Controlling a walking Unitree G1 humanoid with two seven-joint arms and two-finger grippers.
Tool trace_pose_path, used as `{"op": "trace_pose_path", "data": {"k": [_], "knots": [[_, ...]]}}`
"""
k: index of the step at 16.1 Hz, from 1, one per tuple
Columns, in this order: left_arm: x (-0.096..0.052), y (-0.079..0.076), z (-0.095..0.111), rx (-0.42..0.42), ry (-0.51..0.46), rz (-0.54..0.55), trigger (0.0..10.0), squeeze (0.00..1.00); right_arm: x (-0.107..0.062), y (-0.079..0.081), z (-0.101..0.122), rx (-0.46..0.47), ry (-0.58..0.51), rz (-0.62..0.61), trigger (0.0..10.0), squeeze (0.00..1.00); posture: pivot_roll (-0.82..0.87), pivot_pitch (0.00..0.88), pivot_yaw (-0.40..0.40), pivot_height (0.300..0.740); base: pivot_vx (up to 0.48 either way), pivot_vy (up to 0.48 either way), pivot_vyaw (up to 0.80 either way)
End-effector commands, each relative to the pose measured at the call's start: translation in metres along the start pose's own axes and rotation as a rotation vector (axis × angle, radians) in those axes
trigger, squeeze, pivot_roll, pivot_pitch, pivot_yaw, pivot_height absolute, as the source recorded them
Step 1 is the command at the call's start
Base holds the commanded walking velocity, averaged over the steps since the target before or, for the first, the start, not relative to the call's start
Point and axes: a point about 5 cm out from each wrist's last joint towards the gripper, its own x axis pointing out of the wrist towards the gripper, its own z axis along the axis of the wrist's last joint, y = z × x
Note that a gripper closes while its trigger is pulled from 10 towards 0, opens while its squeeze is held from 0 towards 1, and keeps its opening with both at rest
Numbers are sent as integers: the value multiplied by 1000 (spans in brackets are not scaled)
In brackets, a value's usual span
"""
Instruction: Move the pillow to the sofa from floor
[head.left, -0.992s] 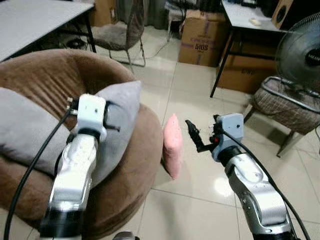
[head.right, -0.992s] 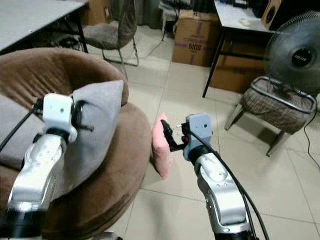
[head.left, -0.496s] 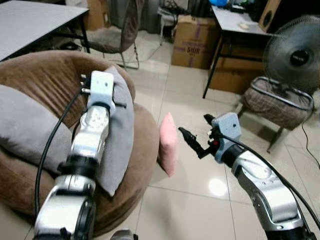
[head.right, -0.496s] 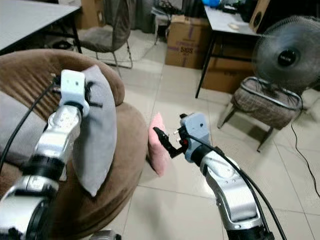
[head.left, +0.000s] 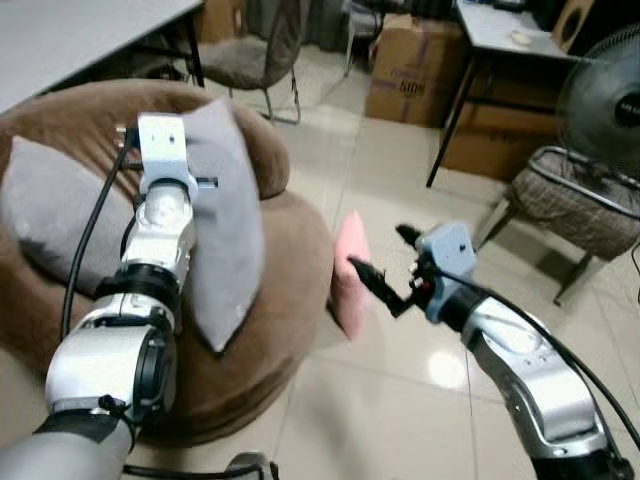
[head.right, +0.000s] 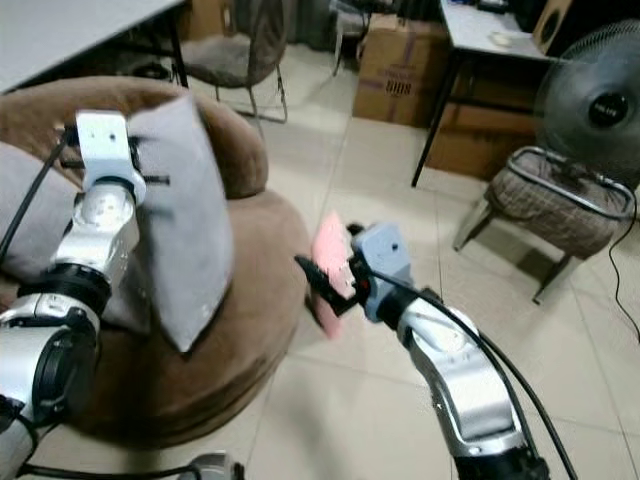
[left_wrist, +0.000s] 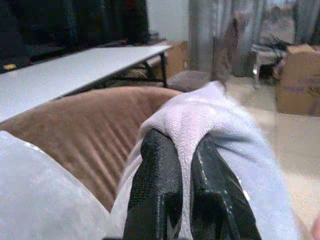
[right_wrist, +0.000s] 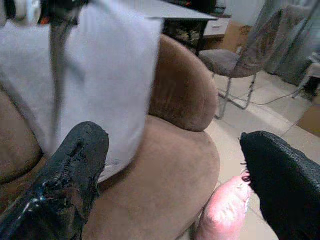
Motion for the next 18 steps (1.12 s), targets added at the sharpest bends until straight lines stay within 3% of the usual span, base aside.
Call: {"op": "trace_pose_path", "data": {"k": [1, 3, 6, 9, 10, 11, 14, 18], "knots": [[1, -10, 16, 18, -96, -66, 10000, 0, -1, -10, 1, -12, -2, -64, 10000, 0, 53, 0, -16, 740, 0, 0, 0], [-11, -25, 16, 30, -188, -188, 10000, 0, 2, -14, 5, 6, -27, -169, 10000, 0, 61, 0, -23, 740, 0, 0, 0], [-32, -34, 17, 17, -276, -201, 10000, 0, 11, -10, 9, 38, -51, -218, 10000, 0, 84, 0, -43, 740, 0, 0, 0], [-57, -30, 16, -11, -285, -166, 10000, 0, 15, -6, 9, 49, -52, -234, 10000, 0, 97, 0, -50, 740, 0, -276, 800], [-57, -30, 16, -11, -285, -166, 10000, 0, 15, -6, 9, 49, -52, -234, 10000, 0, 97, 0, -50, 740, 0, -469, 800], [-69, -27, 15, -4, -282, -160, 10000, 0, 14, -12, 5, 63, -34, -284, 10000, 0, 106, 0, -52, 740, 0, -472, 800], [-84, -23, 15, -28, -257, -143, 10000, 0, 9, -26, -4, 92, 4, -405, 10000, 0, 109, 0, -51, 740, 0, -279, 148], [-97, -30, 21, -57, -252, -248, 10000, 0, 7, -28, -3, 92, -7, -440, 10000, 0, 105, 0, -48, 740, 82, 0, 0]]}}
